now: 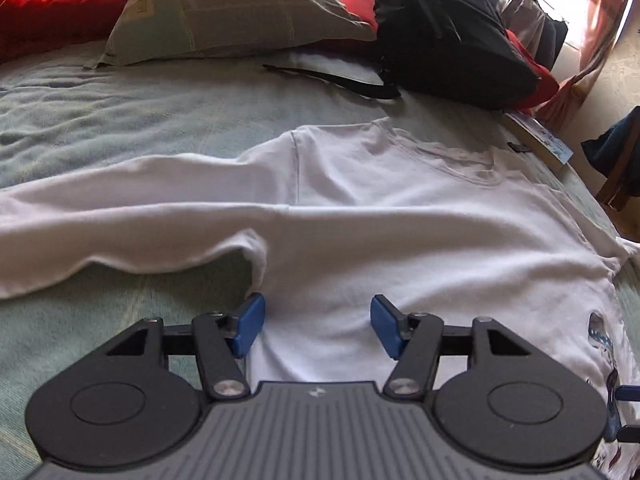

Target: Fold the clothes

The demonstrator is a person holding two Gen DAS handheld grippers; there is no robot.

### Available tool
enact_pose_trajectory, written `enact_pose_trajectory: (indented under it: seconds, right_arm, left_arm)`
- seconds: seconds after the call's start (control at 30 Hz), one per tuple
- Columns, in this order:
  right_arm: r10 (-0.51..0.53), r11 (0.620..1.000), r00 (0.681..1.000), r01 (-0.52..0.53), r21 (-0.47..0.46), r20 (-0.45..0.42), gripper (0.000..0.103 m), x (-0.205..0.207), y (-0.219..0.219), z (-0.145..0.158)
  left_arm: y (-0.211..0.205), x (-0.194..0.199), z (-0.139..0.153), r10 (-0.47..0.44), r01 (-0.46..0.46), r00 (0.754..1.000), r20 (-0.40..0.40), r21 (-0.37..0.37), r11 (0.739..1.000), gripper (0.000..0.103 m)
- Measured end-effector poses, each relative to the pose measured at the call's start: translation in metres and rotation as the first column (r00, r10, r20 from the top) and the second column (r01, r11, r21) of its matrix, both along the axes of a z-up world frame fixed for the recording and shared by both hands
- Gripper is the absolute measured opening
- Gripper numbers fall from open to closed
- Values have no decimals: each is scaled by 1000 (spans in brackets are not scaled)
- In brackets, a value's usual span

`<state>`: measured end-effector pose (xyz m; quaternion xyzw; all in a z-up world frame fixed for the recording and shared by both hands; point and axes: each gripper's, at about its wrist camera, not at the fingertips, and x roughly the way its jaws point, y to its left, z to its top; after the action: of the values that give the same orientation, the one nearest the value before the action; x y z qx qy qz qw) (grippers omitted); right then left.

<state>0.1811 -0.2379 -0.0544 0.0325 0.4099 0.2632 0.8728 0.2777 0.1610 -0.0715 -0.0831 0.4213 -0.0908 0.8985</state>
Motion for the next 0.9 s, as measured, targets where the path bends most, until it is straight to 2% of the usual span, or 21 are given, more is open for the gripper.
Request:
enact_pose_trajectory:
  seconds: [0.07, 0.2, 0.37, 0.43, 0.53, 0.57, 0.63, 0.67, 0.77, 0.83, 0.9]
  right_arm:
    - [0, 1000, 1000, 0, -14, 18, 74, -3, 0, 6]
    - [28, 999, 998, -27, -26, 62, 78, -12, 4, 17]
    - [62, 998, 996, -61, -15, 59, 81, -12, 12, 10]
    - [62, 997, 996, -60, -40, 58, 83, -13, 15, 3]
    - [65, 990, 995, -55, -130, 74, 90, -27, 13, -11]
    - [72, 985, 993, -57, -161, 90, 92, -35, 12, -15]
    - [94, 970, 989, -65, -236, 114, 102, -54, 9, -20]
    - [87, 964, 989, -54, -261, 118, 103, -62, 8, -21]
    - [58, 969, 989, -24, -246, 133, 103, -70, 11, -11]
    - [54, 975, 984, -15, -223, 171, 103, -68, 22, -2]
    - [74, 973, 976, -27, -228, 203, 103, -63, 42, 0]
  left_arm:
    - [-3, -15, 1, -45, 45, 999, 5, 15, 999, 58]
    - [-9, -44, 3, -136, 135, 991, 12, 45, 990, 67]
    - [-16, -80, 5, -248, 246, 969, 17, 83, 966, 67]
    - [-19, -94, 5, -292, 289, 956, 18, 98, 952, 69]
    - [-11, -122, 7, -275, 270, 961, 15, 145, 952, 70]
    - [-10, -133, 9, -274, 269, 962, 12, 170, 948, 70]
    - [-11, -152, 14, -278, 270, 961, 4, 231, 935, 70]
    - [-16, -158, 19, -281, 268, 960, 13, 254, 929, 69]
    - [-34, -170, 37, -303, 271, 950, 71, 292, 917, 69]
    - [-57, -166, 48, -333, 287, 934, 130, 282, 915, 74]
    - [-86, -158, 51, -362, 300, 918, 163, 312, 902, 76]
